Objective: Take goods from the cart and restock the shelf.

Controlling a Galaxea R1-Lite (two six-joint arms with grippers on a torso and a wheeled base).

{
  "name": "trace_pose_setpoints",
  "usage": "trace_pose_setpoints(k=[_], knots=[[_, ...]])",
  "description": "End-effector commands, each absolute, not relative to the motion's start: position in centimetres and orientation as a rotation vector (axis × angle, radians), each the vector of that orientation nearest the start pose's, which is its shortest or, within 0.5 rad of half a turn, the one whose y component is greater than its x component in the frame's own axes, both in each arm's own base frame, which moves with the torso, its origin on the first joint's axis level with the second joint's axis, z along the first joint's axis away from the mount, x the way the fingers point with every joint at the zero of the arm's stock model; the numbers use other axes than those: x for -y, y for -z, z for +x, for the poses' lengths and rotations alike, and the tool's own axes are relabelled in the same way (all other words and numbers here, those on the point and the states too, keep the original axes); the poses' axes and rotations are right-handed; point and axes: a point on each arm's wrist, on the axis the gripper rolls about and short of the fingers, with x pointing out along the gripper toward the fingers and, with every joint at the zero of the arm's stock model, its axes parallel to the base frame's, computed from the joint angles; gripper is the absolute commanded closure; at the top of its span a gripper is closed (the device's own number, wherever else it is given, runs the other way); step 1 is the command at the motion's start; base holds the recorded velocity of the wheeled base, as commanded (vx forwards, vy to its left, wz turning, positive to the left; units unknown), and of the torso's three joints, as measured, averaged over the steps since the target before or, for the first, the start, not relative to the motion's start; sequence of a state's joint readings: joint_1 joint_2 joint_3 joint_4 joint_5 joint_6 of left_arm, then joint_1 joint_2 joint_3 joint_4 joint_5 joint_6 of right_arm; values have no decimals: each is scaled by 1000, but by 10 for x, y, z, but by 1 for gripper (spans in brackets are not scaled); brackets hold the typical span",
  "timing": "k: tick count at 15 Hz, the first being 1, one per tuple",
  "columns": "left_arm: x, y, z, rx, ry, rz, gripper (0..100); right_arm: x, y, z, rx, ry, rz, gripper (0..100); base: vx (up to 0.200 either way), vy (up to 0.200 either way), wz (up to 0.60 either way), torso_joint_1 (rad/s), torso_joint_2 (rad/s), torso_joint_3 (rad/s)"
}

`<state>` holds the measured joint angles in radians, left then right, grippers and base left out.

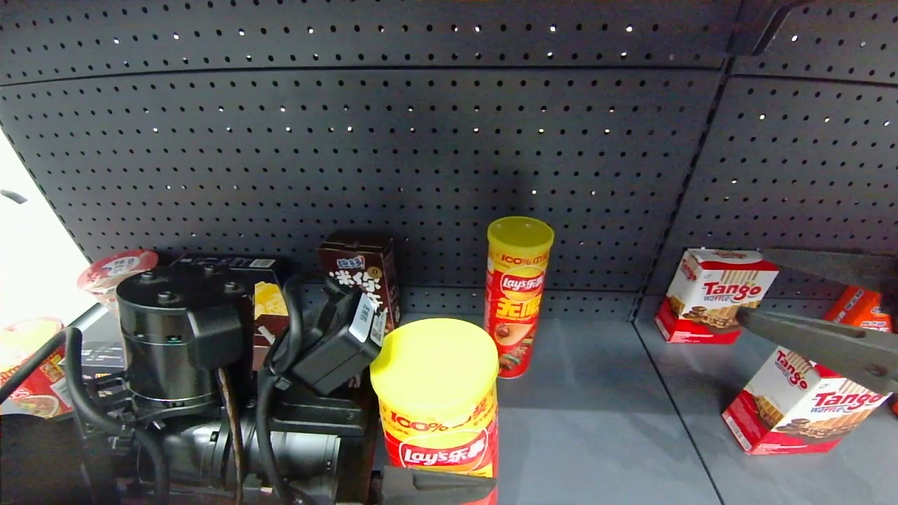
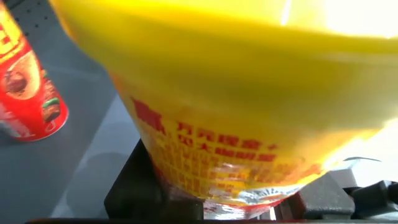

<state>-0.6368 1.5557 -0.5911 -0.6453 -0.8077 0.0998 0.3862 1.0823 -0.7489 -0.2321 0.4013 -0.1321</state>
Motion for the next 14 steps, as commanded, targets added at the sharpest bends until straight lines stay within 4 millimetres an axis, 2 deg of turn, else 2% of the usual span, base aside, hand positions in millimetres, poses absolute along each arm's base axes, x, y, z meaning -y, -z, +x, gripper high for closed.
trace_pose_setpoints(k=[1, 8, 14], knots=[[157, -172, 189, -265, 1440, 50, 100, -91, -254, 177, -134, -870, -176, 0, 0, 0, 0, 0, 0, 0], [156, -174, 188, -255, 1443, 50, 100, -118, -248, 223, -119, -966, -253, 0, 0, 0, 0, 0, 0, 0], [158, -176, 187, -249, 1455, 50, 100, -139, -230, 254, -105, -1123, -232, 0, 0, 0, 0, 0, 0, 0]])
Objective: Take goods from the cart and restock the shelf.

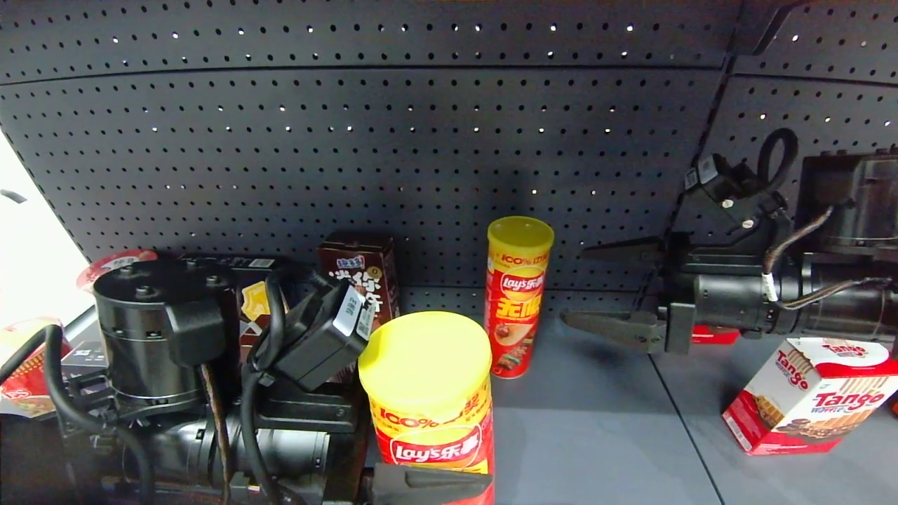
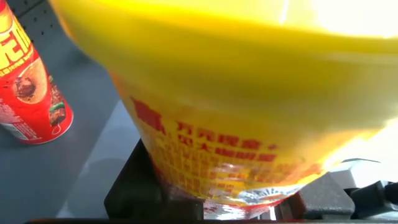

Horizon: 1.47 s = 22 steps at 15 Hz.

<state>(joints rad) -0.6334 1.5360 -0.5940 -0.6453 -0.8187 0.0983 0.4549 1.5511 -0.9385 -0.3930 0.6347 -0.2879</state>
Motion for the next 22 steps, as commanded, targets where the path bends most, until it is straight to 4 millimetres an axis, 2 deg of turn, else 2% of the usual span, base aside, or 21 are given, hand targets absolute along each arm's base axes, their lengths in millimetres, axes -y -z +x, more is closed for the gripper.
trace_pose_setpoints(k=[1, 5, 8, 22], knots=[[158, -176, 187, -248, 1457, 50, 100, -141, -229, 256, -108, -1131, -230, 0, 0, 0, 0, 0, 0, 0], [157, -179, 187, -235, 1460, 48, 100, -154, -211, 284, -131, -1139, -226, 0, 0, 0, 0, 0, 0, 0], [157, -182, 189, -224, 1452, 47, 100, -160, -202, 298, -144, -1141, -224, 0, 0, 0, 0, 0, 0, 0], [156, -182, 190, -221, 1447, 48, 100, -176, -165, 334, -176, -1207, -200, 0, 0, 0, 0, 0, 0, 0]])
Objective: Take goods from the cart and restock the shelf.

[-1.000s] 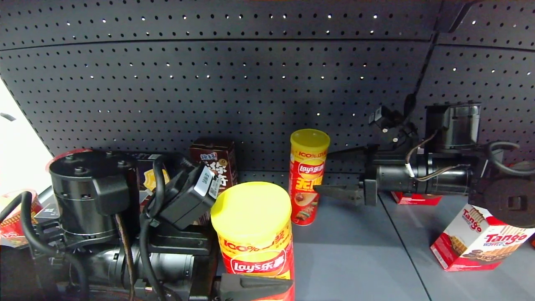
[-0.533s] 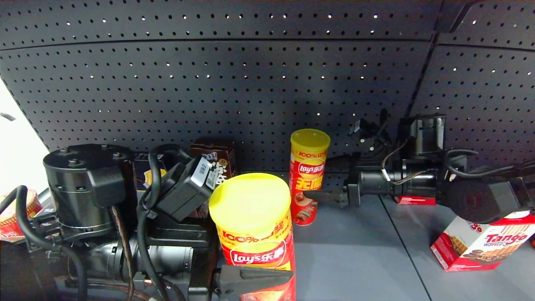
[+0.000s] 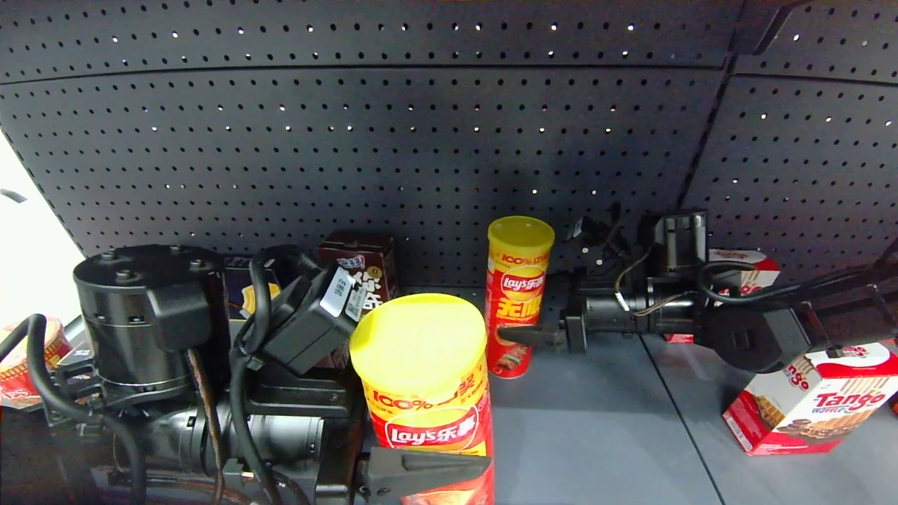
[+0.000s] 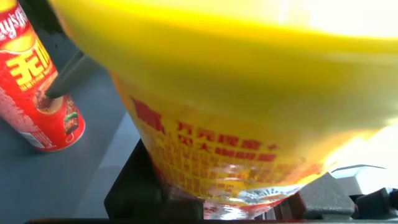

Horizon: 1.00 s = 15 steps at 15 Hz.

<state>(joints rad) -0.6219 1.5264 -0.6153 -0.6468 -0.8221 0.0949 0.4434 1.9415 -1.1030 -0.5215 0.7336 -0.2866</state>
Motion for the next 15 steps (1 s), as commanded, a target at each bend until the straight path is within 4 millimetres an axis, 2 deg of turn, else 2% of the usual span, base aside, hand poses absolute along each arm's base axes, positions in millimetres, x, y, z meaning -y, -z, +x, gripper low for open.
trace_pose_setpoints(k=[1, 11, 12, 15], knots=[[156, -183, 190, -218, 1447, 49, 100, -178, -163, 336, -173, -1214, -199, 0, 0, 0, 0, 0, 0, 0], [155, -185, 192, -211, 1437, 48, 100, -187, -143, 351, -186, -1263, -185, 0, 0, 0, 0, 0, 0, 0], [155, -185, 192, -211, 1436, 48, 100, -187, -141, 352, -183, -1277, -181, 100, 0, 0, 0, 0, 0, 0], [155, -184, 192, -214, 1437, 47, 100, -191, -139, 352, -181, -1279, -183, 100, 0, 0, 0, 0, 0, 0]])
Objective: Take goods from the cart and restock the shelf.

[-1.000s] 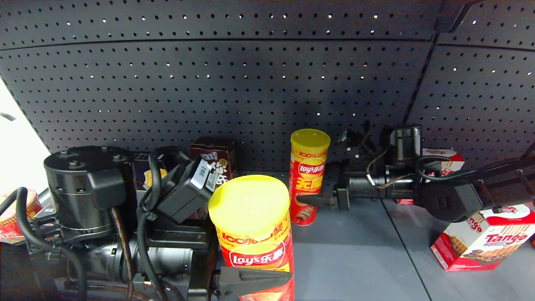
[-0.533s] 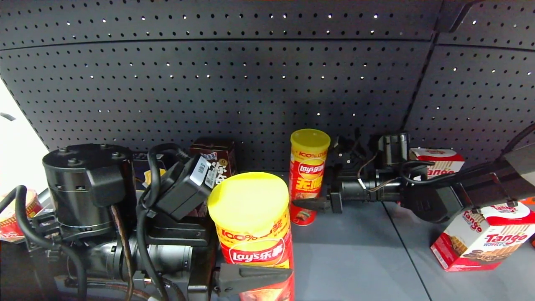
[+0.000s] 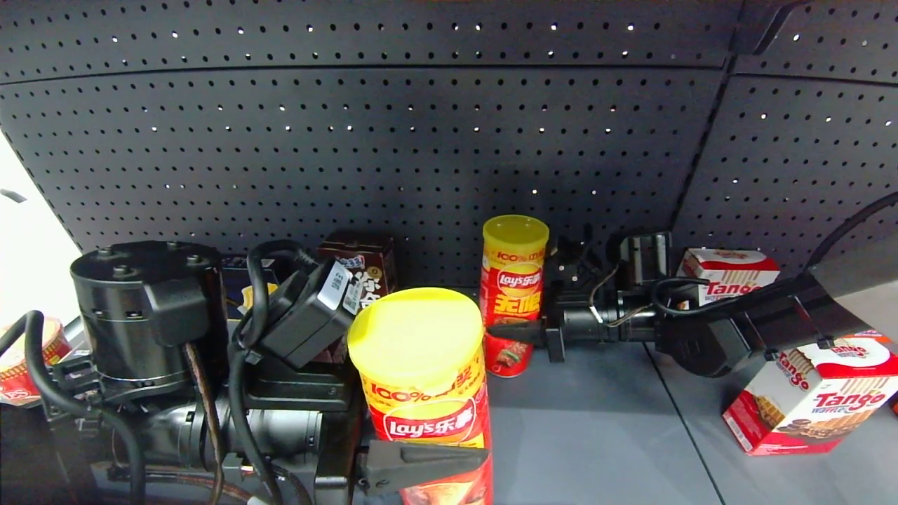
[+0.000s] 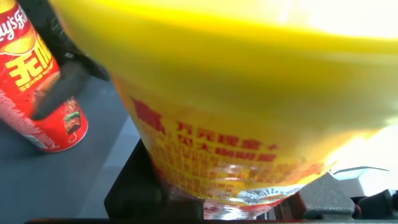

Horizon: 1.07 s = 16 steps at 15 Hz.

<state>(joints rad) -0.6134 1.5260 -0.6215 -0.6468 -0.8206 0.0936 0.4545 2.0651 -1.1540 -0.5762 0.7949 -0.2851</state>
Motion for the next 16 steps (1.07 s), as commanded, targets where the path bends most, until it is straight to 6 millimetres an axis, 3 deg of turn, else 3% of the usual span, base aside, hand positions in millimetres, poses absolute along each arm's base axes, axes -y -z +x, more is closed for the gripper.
trace_pose_setpoints(k=[1, 4, 11, 16], knots=[[155, -185, 192, -213, 1437, 47, 100, -191, -140, 351, -177, -1279, -184, 100, 0, 0, 0, 0, 0, 0], [155, -184, 191, -216, 1437, 47, 100, -191, -144, 348, -171, -1282, -186, 100, 0, 0, 0, 0, 0, 0], [155, -182, 190, -224, 1439, 46, 100, -198, -167, 315, -154, -1224, -216, 100, 0, 0, 0, 0, 0, 0], [154, -181, 191, -232, 1432, 45, 100, -177, -180, 270, -165, -1193, -217, 100, 0, 0, 0, 0, 0, 0]])
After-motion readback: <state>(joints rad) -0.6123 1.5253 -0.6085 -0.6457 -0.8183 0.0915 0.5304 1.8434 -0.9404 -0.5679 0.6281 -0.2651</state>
